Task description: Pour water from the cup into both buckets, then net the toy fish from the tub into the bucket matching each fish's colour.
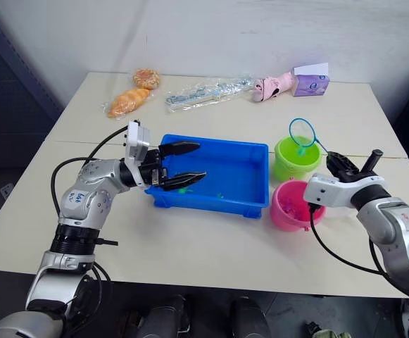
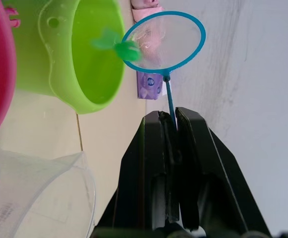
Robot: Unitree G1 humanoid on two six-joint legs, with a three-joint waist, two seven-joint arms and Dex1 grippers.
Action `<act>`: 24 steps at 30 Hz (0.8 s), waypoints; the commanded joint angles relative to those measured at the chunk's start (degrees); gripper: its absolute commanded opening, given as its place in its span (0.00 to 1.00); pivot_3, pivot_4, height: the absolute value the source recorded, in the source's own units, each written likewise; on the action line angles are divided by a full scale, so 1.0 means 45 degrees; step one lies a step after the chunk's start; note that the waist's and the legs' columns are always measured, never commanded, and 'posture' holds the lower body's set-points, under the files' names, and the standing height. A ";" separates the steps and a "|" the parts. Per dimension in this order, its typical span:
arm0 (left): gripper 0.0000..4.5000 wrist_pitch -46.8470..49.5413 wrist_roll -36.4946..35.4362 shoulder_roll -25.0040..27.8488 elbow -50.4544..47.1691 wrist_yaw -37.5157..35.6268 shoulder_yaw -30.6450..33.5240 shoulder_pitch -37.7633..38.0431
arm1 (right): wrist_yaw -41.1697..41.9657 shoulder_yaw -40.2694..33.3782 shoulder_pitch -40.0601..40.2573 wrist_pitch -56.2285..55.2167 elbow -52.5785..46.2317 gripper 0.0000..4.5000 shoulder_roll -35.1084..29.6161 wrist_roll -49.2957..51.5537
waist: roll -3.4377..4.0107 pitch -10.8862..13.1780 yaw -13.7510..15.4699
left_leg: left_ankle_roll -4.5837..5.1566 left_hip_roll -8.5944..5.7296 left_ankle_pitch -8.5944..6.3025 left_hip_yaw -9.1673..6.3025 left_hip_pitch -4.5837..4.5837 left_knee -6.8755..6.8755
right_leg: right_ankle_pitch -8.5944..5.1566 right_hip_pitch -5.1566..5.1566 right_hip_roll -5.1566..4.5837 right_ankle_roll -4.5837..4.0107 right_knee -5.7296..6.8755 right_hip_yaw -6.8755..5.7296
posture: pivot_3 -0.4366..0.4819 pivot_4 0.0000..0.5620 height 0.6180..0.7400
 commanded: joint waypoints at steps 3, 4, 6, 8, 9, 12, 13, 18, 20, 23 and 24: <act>0.99 -0.0219 -0.0149 0.0040 -0.0211 -0.0090 0.0108 -0.0186 | 0.0030 -0.0663 0.0300 -0.0560 0.0257 0.00 0.0121 -0.0788 | 0.0000 0.0000 0.0003 | 0.0000 0.0000 0.0000 -0.0001 0.0000 0.0003 | 0.0000 0.0003 -0.0001 0.0000 0.0001 -0.0001 | 0.48 0.27 1.00; 0.99 -0.0219 -0.0146 0.0081 -0.0190 -0.0109 0.0129 -0.0176 | 0.0020 -0.0764 0.0323 -0.0650 0.0269 0.00 0.0152 -0.0843 | 0.0000 0.0000 -0.0012 | 0.0000 0.0000 0.0000 0.0001 0.0000 0.0003 | 0.0000 0.0004 -0.0001 0.0000 0.0001 0.0001 | 0.48 0.27 1.00; 0.99 -0.0224 -0.0170 0.0231 -0.0167 -0.0223 0.0218 -0.0119 | 0.0066 -0.1175 0.0232 -0.0693 0.0176 0.00 0.0608 -0.0412 | 0.0000 0.0000 -0.0009 | -0.0005 0.0002 0.0003 0.0001 0.0004 0.0006 | 0.0000 0.0004 0.0003 0.0000 0.0007 0.0001 | 0.48 0.27 1.00; 0.99 -0.0200 -0.0278 0.0614 -0.0137 -0.0567 0.0416 0.0036 | 0.0481 -0.1784 -0.0179 -0.0715 -0.0230 0.00 0.1576 0.1269 | 0.0000 0.0000 -0.0020 | -0.0009 0.0011 0.0005 -0.0001 0.0005 0.0010 | 0.0000 0.0005 0.0012 0.0000 0.0009 0.0000 | 0.48 0.27 1.00; 0.99 -0.0201 -0.0333 0.0863 -0.0074 -0.0793 0.0527 0.0132 | 0.0874 -0.2083 -0.0480 -0.0446 -0.0516 0.00 0.2203 0.2334 | -0.0001 0.0001 -0.0078 | -0.0012 0.0014 0.0007 0.0000 0.0007 0.0010 | 0.0000 0.0006 0.0016 0.0000 0.0010 0.0000 | 0.48 0.27 1.00; 0.99 -0.0531 -0.0247 0.2084 0.0627 -0.1759 0.0995 0.0536 | 0.3346 -0.2170 -0.1497 0.1209 -0.1976 0.00 0.3619 0.6308 | 0.0002 0.0000 -0.0230 | -0.0030 0.0031 0.0017 0.0004 0.0017 0.0008 | 0.0000 0.0005 0.0030 -0.0001 0.0021 0.0001 | 0.48 0.27 1.00; 0.99 -0.0816 -0.0241 0.2530 0.0996 -0.2204 0.1212 0.0705 | 0.4175 -0.1959 -0.1836 0.1877 -0.2453 0.00 0.3787 0.7320 | 0.0005 -0.0001 -0.0282 | -0.0040 0.0046 0.0023 0.0003 0.0024 0.0006 | 0.0000 0.0008 0.0043 -0.0001 0.0022 0.0001 | 0.48 0.27 1.00; 0.99 -0.1453 0.0044 0.4096 0.2543 -0.3046 0.1832 0.1277 | 0.6012 0.0188 -0.3514 0.5021 -0.3749 0.00 0.3692 0.8364 | 0.0004 0.0000 -0.0324 | -0.0031 0.0047 0.0018 -0.0017 0.0026 0.0008 | 0.0001 0.0018 0.0025 -0.0004 0.0024 -0.0004 | 0.48 0.27 1.00; 0.99 -0.1732 0.0159 0.4475 0.2920 -0.3039 0.2038 0.1451 | 0.6101 0.1450 -0.4315 0.6165 -0.3769 0.00 0.3753 0.7813 | 0.0003 0.0000 -0.0336 | -0.0006 0.0047 0.0004 -0.0016 0.0026 0.0015 | 0.0003 0.0010 0.0014 -0.0008 0.0024 0.0004 | 0.48 0.27 1.00; 0.99 -0.1686 0.0123 0.4742 0.2684 -0.3104 0.2083 0.1693 | 0.5933 0.2435 -0.4916 0.6441 -0.3413 0.00 0.3703 0.6884 | 0.0002 0.0000 -0.0262 | 0.0010 0.0030 -0.0006 -0.0037 0.0008 0.0015 | 0.0002 0.0006 -0.0003 -0.0008 0.0022 -0.0005 | 0.48 0.27 1.00; 0.99 -0.1626 0.0043 0.4850 0.2430 -0.3222 0.2098 0.1868 | 0.6137 0.2776 -0.5093 0.6443 -0.3201 0.00 0.3476 0.6575 | 0.0002 0.0000 -0.0227 | 0.0018 0.0020 -0.0011 -0.0037 0.0002 0.0018 | 0.0002 0.0001 -0.0015 -0.0008 0.0022 -0.0003 | 0.48 0.27 1.00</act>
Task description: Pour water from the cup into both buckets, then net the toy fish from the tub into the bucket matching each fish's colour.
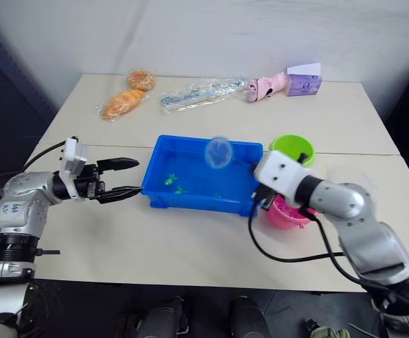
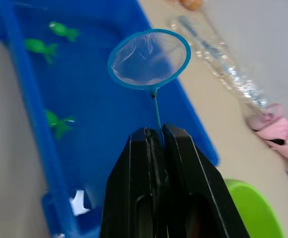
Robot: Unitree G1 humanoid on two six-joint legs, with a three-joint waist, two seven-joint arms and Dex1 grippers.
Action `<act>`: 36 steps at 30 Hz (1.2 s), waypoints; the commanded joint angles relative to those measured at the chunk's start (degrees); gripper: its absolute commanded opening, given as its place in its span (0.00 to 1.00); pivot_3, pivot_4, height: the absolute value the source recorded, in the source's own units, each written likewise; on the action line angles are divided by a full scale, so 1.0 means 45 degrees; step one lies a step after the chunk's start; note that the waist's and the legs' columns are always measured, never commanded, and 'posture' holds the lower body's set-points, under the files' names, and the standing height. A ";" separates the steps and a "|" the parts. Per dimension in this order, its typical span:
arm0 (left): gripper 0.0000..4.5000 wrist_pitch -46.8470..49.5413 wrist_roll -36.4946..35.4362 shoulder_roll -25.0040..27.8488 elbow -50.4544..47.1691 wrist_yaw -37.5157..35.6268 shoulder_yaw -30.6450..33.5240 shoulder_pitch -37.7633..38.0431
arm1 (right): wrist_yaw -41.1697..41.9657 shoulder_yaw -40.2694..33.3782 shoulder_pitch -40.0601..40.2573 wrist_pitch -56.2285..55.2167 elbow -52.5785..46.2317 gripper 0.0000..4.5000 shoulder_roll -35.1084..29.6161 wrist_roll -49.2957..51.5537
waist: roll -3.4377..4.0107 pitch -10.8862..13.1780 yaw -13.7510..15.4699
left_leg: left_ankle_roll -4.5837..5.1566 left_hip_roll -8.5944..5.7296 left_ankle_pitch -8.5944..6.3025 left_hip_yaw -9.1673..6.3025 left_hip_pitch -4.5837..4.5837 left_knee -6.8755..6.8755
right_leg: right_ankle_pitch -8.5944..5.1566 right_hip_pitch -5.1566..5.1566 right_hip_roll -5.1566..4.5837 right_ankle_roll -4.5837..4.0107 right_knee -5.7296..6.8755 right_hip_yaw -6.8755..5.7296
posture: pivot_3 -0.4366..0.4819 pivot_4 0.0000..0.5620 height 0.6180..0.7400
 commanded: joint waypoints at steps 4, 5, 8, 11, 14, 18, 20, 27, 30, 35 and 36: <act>0.99 -0.0054 -0.0163 0.0625 -0.1326 -0.0513 0.0259 0.0610 | 0.0711 0.1335 -0.0945 -0.0653 0.1052 0.00 -0.0915 -0.1917 | -0.0004 -0.0002 0.0057 | 0.0048 -0.0047 -0.0028 0.0002 -0.0007 0.0016 | 0.0000 0.0002 -0.0049 0.0001 0.0001 0.0000 | 0.48 0.27 1.00; 0.99 -0.0066 -0.0206 0.0647 -0.1455 -0.0462 0.0333 0.0618 | 0.0779 0.1376 -0.1077 -0.0829 0.1194 0.00 -0.0878 -0.2000 | -0.0004 -0.0002 0.0039 | 0.0052 -0.0049 -0.0030 0.0002 -0.0008 0.0021 | 0.0000 0.0007 -0.0052 0.0001 -0.0002 -0.0002 | 0.48 0.27 1.00; 0.99 0.0091 -0.0233 0.0861 -0.1550 -0.0446 0.0404 0.0639 | 0.1233 0.1674 -0.1560 -0.1327 0.1690 0.00 -0.0827 -0.2292 | -0.0003 -0.0002 -0.0025 | 0.0050 -0.0051 -0.0029 0.0007 -0.0007 0.0024 | 0.0000 0.0004 -0.0055 0.0001 0.0002 -0.0004 | 0.48 0.27 1.00; 0.99 -0.0375 0.0121 0.1019 -0.0757 -0.0517 0.0363 0.0605 | 0.1821 0.2130 -0.1778 -0.1771 0.2114 0.00 -0.0948 -0.2700 | -0.0004 -0.0002 -0.0106 | 0.0043 -0.0047 -0.0025 0.0007 0.0000 0.0022 | 0.0000 0.0002 -0.0051 0.0002 0.0014 -0.0008 | 0.48 0.27 1.00; 0.99 -0.0486 0.0175 0.1020 -0.0744 -0.0863 0.0087 0.0566 | 0.2505 0.2346 -0.1763 -0.1864 0.2202 0.00 -0.0987 -0.2819 | -0.0003 -0.0002 -0.0111 | 0.0039 -0.0037 -0.0023 0.0014 0.0001 0.0019 | 0.0000 -0.0003 -0.0038 0.0001 0.0016 -0.0007 | 0.48 0.27 1.00; 0.99 -0.0479 0.0268 0.0964 -0.1100 -0.1286 -0.0416 0.0403 | 0.3360 0.2546 -0.1930 -0.2095 0.2479 0.00 -0.1011 -0.2862 | -0.0004 -0.0002 -0.0078 | 0.0042 -0.0039 -0.0025 0.0017 -0.0001 0.0023 | 0.0000 0.0000 -0.0042 0.0001 0.0018 -0.0004 | 0.48 0.27 1.00; 0.99 -0.0461 0.0316 0.0965 -0.1262 -0.1401 -0.0620 0.0286 | 0.3913 0.2674 -0.2160 -0.2354 0.2755 0.00 -0.1025 -0.2843 | -0.0004 -0.0002 -0.0076 | 0.0043 -0.0039 -0.0025 0.0017 0.0000 0.0025 | 0.0000 0.0000 -0.0043 0.0001 0.0018 -0.0004 | 0.48 0.27 1.00; 0.99 -0.0221 0.0359 0.1176 -0.1778 -0.1571 -0.0872 0.0188 | 0.5491 0.2421 -0.2667 -0.2972 0.3658 0.00 -0.0618 -0.1976 | -0.0004 -0.0002 -0.0110 | 0.0043 -0.0040 -0.0025 0.0017 0.0000 0.0028 | 0.0000 0.0000 -0.0042 0.0001 0.0018 -0.0005 | 0.48 0.27 1.00; 0.99 -0.0030 0.0394 0.1158 -0.1669 -0.1561 -0.0974 -0.0096 | 0.5858 0.1959 -0.2942 -0.2824 0.4155 0.00 -0.0293 -0.1344 | -0.0004 -0.0002 -0.0111 | 0.0040 -0.0037 -0.0023 0.0018 0.0001 0.0029 | 0.0000 0.0000 -0.0040 0.0001 0.0023 -0.0005 | 0.48 0.27 1.00; 0.99 0.0298 0.0570 0.0990 -0.0982 -0.1830 -0.1419 -0.0976 | 0.6128 0.1278 -0.3155 -0.2726 0.5073 0.00 0.0213 -0.0429 | -0.0006 -0.0001 -0.0075 | 0.0041 -0.0039 -0.0024 0.0014 -0.0002 0.0042 | 0.0000 0.0002 -0.0040 0.0001 0.0030 -0.0012 | 0.48 0.27 1.00; 0.99 0.0274 0.0642 0.0949 -0.0799 -0.1919 -0.1537 -0.1178 | 0.6157 0.1168 -0.3148 -0.2671 0.5253 0.00 0.0267 -0.0287 | -0.0006 -0.0001 -0.0072 | 0.0045 -0.0039 -0.0026 0.0013 -0.0002 0.0047 | 0.0000 0.0005 -0.0040 0.0001 0.0028 -0.0014 | 0.48 0.27 1.00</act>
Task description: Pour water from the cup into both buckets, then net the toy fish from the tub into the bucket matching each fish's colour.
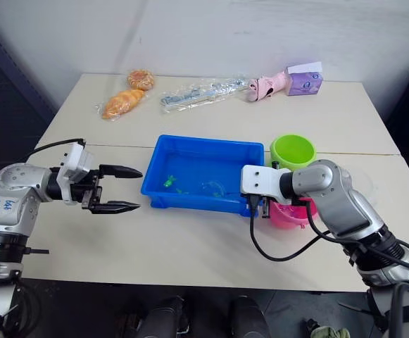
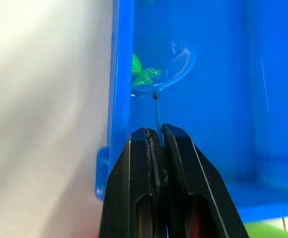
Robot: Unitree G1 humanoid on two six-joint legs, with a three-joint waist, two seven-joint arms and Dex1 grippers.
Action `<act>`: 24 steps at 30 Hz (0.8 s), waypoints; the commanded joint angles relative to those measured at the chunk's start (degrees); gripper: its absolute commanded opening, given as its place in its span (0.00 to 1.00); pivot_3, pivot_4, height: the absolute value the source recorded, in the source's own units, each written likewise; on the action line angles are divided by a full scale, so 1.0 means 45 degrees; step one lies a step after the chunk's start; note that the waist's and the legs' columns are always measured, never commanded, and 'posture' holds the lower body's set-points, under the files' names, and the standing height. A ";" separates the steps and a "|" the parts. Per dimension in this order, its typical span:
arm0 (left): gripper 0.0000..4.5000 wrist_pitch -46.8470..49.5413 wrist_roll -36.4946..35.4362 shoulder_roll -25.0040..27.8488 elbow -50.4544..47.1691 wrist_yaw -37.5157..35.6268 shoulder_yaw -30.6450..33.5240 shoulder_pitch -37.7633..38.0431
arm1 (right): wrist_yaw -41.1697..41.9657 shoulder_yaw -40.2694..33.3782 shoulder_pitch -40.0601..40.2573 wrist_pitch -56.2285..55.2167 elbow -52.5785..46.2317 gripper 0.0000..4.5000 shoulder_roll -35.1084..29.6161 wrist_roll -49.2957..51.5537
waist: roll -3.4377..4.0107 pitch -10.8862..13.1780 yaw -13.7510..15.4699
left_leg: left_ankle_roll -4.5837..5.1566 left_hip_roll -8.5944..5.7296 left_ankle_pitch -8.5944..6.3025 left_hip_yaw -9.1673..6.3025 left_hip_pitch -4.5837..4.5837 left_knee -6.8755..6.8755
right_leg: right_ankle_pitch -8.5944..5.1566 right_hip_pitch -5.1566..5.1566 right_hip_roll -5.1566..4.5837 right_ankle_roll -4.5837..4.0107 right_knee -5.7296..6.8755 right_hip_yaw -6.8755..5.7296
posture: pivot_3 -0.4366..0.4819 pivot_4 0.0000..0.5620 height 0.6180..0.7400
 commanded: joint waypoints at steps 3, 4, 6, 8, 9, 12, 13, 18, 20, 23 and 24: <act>0.99 -0.0172 0.0545 -0.0041 0.1203 -0.0708 -0.0620 -0.1209 | 0.0549 -0.0820 -0.0067 -0.0040 0.0731 0.00 0.0088 0.0890 | -0.0001 0.0001 0.0005 | 0.0003 -0.0004 -0.0002 0.0001 -0.0001 0.0003 | 0.0000 0.0003 -0.0001 0.0000 0.0005 -0.0002 | 0.48 0.27 1.00; 0.99 -0.0332 0.0741 -0.0051 0.1683 -0.0946 -0.0809 -0.1561 | 0.0651 -0.0974 -0.0109 0.0021 0.0819 0.00 0.0121 0.1118 | -0.0001 0.0001 0.0007 | 0.0004 -0.0004 -0.0002 0.0001 -0.0005 0.0016 | 0.0000 0.0001 0.0000 0.0000 0.0004 -0.0006 | 0.48 0.27 1.00; 0.99 -0.0615 0.0993 -0.0070 0.2336 -0.1253 -0.1010 -0.1985 | 0.0720 -0.1180 -0.0174 0.0198 0.0890 0.00 0.0200 0.1436 | -0.0001 0.0001 0.0012 | 0.0005 -0.0004 -0.0003 0.0001 -0.0008 0.0027 | 0.0000 0.0000 0.0001 0.0000 0.0010 -0.0010 | 0.48 0.27 1.00; 0.99 -0.1088 0.1301 -0.0149 0.3099 -0.1555 -0.1183 -0.2437 | 0.0752 -0.1438 -0.0207 0.0449 0.0930 0.00 0.0277 0.1742 | -0.0001 0.0001 -0.0005 | 0.0009 -0.0003 -0.0006 -0.0001 -0.0016 0.0042 | 0.0000 -0.0002 0.0002 0.0000 0.0013 -0.0014 | 0.48 0.27 1.00; 0.99 -0.1268 0.1393 -0.0188 0.3390 -0.1652 -0.1244 -0.2602 | 0.0749 -0.1515 -0.0211 0.0556 0.0943 0.00 0.0298 0.1839 | -0.0001 0.0001 -0.0017 | 0.0012 -0.0002 -0.0008 -0.0001 -0.0016 0.0047 | 0.0000 -0.0002 0.0002 0.0000 0.0012 -0.0012 | 0.48 0.27 1.00; 0.99 -0.1741 0.1479 -0.0470 0.4104 -0.1796 -0.1273 -0.3151 | 0.0798 -0.1906 -0.0205 0.0921 0.0955 0.00 0.0208 0.2228 | -0.0002 0.0002 -0.0002 | 0.0012 -0.0002 -0.0009 -0.0001 -0.0017 0.0054 | 0.0000 -0.0003 0.0002 0.0001 0.0019 -0.0013 | 0.48 0.27 1.00; 0.99 -0.1800 0.1470 -0.0574 0.4281 -0.1843 -0.1256 -0.3328 | 0.0766 -0.2101 -0.0214 0.1098 0.0960 0.00 0.0123 0.2362 | -0.0002 0.0002 0.0006 | 0.0012 0.0000 -0.0009 -0.0002 -0.0020 0.0058 | 0.0000 -0.0004 0.0002 0.0001 0.0019 -0.0015 | 0.48 0.27 1.00; 0.99 -0.1923 0.1349 -0.0912 0.4835 -0.1946 -0.1141 -0.3766 | 0.0507 -0.2899 -0.0175 0.1718 0.0912 0.00 -0.0172 0.2860 | -0.0003 0.0002 0.0017 | 0.0030 -0.0001 -0.0022 -0.0006 -0.0043 0.0095 | 0.0001 -0.0007 0.0000 0.0002 0.0021 -0.0020 | 0.48 0.27 1.00; 0.99 -0.1903 0.1209 -0.1042 0.4825 -0.1997 -0.1069 -0.3815 | 0.0301 -0.3377 -0.0027 0.2071 0.0699 0.00 -0.0277 0.3121 | -0.0003 0.0002 0.0012 | 0.0034 -0.0001 -0.0024 -0.0005 -0.0046 0.0097 | 0.0001 -0.0007 -0.0002 0.0003 0.0021 -0.0018 | 0.48 0.27 1.00; 0.99 -0.1554 0.0765 -0.1236 0.4198 -0.1872 -0.0842 -0.3698 | -0.0172 -0.4348 0.0445 0.3213 -0.0258 0.00 -0.0320 0.3796 | -0.0003 0.0002 0.0004 | 0.0034 -0.0001 -0.0024 -0.0006 -0.0046 0.0098 | 0.0002 -0.0007 -0.0001 0.0003 0.0021 -0.0019 | 0.48 0.27 1.00; 0.99 -0.1348 0.0581 -0.1306 0.3906 -0.1743 -0.0743 -0.3628 | -0.0327 -0.4685 0.0658 0.3606 -0.0634 0.00 -0.0331 0.4053 | -0.0003 0.0002 0.0019 | 0.0034 -0.0002 -0.0024 -0.0005 -0.0046 0.0097 | 0.0001 -0.0008 -0.0001 0.0003 0.0021 -0.0019 | 0.48 0.27 1.00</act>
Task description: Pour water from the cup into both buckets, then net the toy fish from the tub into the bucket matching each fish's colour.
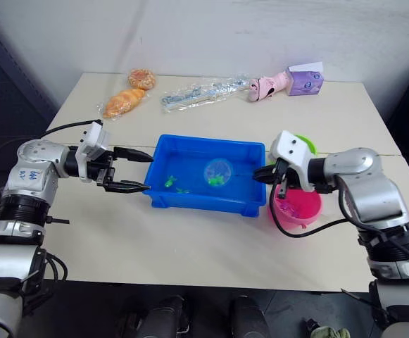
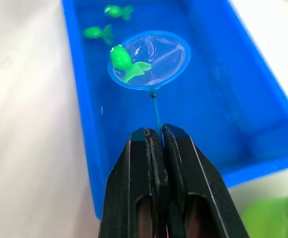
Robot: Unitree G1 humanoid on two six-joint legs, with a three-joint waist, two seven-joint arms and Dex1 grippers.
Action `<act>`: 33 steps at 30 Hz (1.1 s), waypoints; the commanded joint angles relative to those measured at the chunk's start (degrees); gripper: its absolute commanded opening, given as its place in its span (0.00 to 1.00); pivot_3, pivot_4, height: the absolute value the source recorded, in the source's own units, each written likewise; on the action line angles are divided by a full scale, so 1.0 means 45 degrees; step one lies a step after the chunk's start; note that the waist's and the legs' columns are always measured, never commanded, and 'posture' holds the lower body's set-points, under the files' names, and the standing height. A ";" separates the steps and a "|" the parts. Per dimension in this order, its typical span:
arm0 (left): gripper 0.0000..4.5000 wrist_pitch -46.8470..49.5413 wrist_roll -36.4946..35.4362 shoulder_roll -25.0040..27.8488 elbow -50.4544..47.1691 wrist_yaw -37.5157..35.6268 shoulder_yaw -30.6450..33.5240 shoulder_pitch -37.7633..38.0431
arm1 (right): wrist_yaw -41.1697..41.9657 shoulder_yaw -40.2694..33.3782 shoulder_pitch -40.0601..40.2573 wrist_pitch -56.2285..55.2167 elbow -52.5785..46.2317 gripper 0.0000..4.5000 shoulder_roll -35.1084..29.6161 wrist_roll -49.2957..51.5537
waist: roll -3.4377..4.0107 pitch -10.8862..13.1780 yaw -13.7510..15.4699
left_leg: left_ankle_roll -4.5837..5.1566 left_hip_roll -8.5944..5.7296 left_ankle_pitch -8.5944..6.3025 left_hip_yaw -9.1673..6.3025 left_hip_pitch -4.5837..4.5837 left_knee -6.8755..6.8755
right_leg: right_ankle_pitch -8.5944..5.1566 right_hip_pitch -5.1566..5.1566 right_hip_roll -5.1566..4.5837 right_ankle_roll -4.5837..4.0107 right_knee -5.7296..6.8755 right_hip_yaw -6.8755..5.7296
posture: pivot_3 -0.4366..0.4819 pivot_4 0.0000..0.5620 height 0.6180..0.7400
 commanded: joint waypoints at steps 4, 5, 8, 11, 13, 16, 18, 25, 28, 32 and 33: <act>0.99 0.1603 -0.1599 -0.0623 -0.1964 0.0351 0.1086 0.0169 | -0.1762 -0.3666 0.1477 0.3243 -0.2980 0.00 -0.0318 0.2193 | 0.0000 0.0000 0.0032 | 0.0000 0.0001 0.0000 -0.0012 -0.0016 0.0002 | 0.0000 0.0001 0.0000 0.0001 0.0007 -0.0006 | 0.48 0.27 1.00; 0.99 0.2068 -0.1784 -0.0685 -0.2273 0.0656 0.1208 0.0260 | -0.2052 -0.4048 0.1676 0.3547 -0.3257 0.00 -0.0333 0.2373 | 0.0000 0.0000 0.0035 | 0.0000 0.0000 0.0000 -0.0015 -0.0019 0.0007 | 0.0002 0.0002 -0.0001 0.0003 0.0004 -0.0006 | 0.48 0.27 1.00; 0.99 0.3426 -0.2399 -0.1055 -0.3332 0.1635 0.1641 0.0547 | -0.2875 -0.5194 0.2135 0.4310 -0.3830 0.00 -0.0422 0.2842 | 0.0000 0.0000 0.0034 | 0.0001 -0.0001 0.0000 -0.0024 -0.0021 0.0007 | 0.0003 0.0008 -0.0002 0.0005 0.0000 -0.0007 | 0.48 0.27 1.00; 0.99 0.4178 -0.2870 -0.1812 -0.4422 0.3018 0.2010 0.0854 | -0.3562 -0.6011 0.2539 0.4467 -0.3997 0.00 -0.0867 0.2643 | 0.0000 0.0000 0.0045 | 0.0000 -0.0001 0.0000 -0.0025 -0.0019 0.0006 | 0.0003 0.0009 -0.0001 0.0005 -0.0001 -0.0004 | 0.48 0.27 1.00; 0.99 0.4525 -0.2786 -0.2271 -0.4883 0.3984 0.2032 0.0982 | -0.4023 -0.6338 0.2709 0.4508 -0.3902 0.00 -0.1150 0.2486 | 0.0000 0.0000 0.0068 | 0.0000 -0.0001 0.0000 -0.0025 -0.0019 0.0007 | 0.0003 0.0009 -0.0002 0.0005 -0.0002 -0.0003 | 0.48 0.27 1.00; 0.99 0.4553 -0.2374 -0.2852 -0.5274 0.5168 0.1831 0.1108 | -0.4459 -0.6529 0.2990 0.4217 -0.3659 0.00 -0.1697 0.2192 | -0.0001 0.0000 0.0079 | 0.0000 -0.0002 0.0000 -0.0024 -0.0016 0.0007 | 0.0004 0.0012 0.0000 0.0007 -0.0008 -0.0002 | 0.48 0.27 1.00; 0.99 0.4546 -0.2223 -0.3238 -0.5501 0.5774 0.1692 0.1215 | -0.4867 -0.6518 0.3211 0.3762 -0.3350 0.00 -0.2037 0.1679 | 0.0000 0.0000 0.0081 | -0.0001 -0.0003 0.0001 -0.0021 -0.0014 0.0005 | 0.0004 0.0012 0.0002 0.0007 -0.0011 -0.0002 | 0.48 0.27 1.00; 0.99 0.4623 -0.2245 -0.3900 -0.6304 0.6446 0.1309 0.1722 | -0.5868 -0.5733 0.4574 0.0829 -0.2411 0.00 -0.2804 -0.0532 | 0.0000 0.0000 0.0102 | -0.0004 -0.0002 0.0003 -0.0010 -0.0012 0.0002 | 0.0003 0.0013 0.0006 0.0008 -0.0017 0.0004 | 0.48 0.27 1.00; 0.99 0.4374 -0.2161 -0.3896 -0.6382 0.6390 0.1183 0.1887 | -0.6202 -0.5556 0.5186 -0.0802 -0.2085 0.00 -0.2567 -0.1209 | 0.0000 0.0000 0.0119 | -0.0011 0.0000 0.0007 -0.0007 -0.0008 0.0004 | 0.0003 0.0015 0.0011 0.0009 -0.0017 0.0005 | 0.48 0.27 1.00; 0.99 0.4184 -0.2091 -0.3793 -0.6238 0.6243 0.1124 0.2002 | -0.7063 -0.5289 0.5839 -0.3070 -0.1418 0.00 -0.2347 -0.2363 | 0.0000 0.0000 0.0153 | -0.0015 0.0002 0.0009 -0.0004 0.0001 0.0001 | 0.0003 0.0022 0.0018 0.0009 -0.0019 0.0007 | 0.48 0.27 1.00; 0.99 0.4171 -0.2082 -0.3782 -0.6227 0.6224 0.1113 0.2004 | -0.7283 -0.5187 0.5852 -0.3539 -0.1241 0.00 -0.2332 -0.2662 | 0.0000 0.0000 0.0166 | -0.0015 0.0002 0.0009 -0.0003 0.0001 0.0003 | 0.0003 0.0022 0.0017 0.0010 -0.0018 0.0008 | 0.48 0.27 1.00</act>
